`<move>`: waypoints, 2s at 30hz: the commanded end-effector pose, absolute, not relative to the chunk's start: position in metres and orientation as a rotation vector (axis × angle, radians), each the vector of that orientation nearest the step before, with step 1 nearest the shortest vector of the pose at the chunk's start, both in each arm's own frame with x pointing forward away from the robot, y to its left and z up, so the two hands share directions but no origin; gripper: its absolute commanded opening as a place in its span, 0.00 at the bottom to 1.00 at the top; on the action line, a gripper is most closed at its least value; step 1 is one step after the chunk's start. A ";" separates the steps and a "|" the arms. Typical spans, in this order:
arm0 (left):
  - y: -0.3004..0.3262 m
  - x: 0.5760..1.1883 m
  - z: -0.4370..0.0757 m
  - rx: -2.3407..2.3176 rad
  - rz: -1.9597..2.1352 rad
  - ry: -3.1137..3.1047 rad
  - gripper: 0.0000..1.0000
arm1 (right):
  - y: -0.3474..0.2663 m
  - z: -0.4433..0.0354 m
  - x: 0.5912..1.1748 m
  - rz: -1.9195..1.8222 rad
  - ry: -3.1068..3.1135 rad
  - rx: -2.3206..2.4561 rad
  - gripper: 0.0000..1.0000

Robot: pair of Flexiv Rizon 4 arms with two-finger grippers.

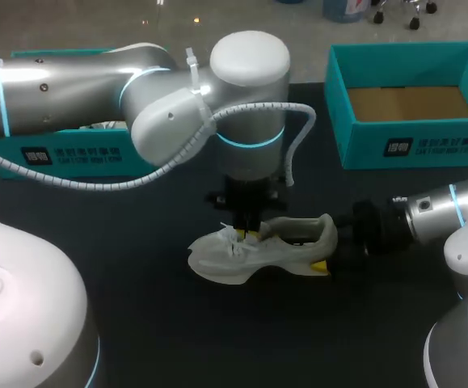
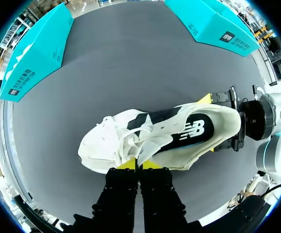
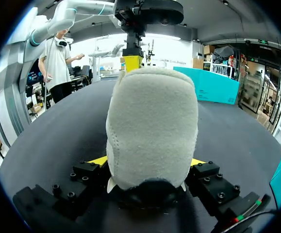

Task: Take the shoe out of the shoebox, open the shoe tongue, remove and reinsert the insole, then place the shoe into the shoebox

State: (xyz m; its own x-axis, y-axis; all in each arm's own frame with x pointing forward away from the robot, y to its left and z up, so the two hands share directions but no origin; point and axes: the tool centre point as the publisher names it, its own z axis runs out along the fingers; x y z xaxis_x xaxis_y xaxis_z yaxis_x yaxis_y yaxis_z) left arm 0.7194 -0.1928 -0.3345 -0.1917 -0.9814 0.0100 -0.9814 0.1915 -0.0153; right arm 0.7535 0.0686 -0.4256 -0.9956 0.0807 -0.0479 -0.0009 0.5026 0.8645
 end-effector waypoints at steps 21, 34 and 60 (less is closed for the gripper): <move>-0.126 0.720 -0.337 -2.203 -0.340 2.397 0.00 | 0.070 -0.428 0.753 1.522 2.651 0.071 0.00; -0.103 0.724 -0.349 -2.249 -0.184 2.299 0.00 | 0.070 -0.428 0.753 1.522 2.651 0.071 0.00; -0.119 0.731 -0.349 -2.092 -0.041 2.420 1.00 | 0.070 -0.428 0.753 1.522 2.651 0.071 0.00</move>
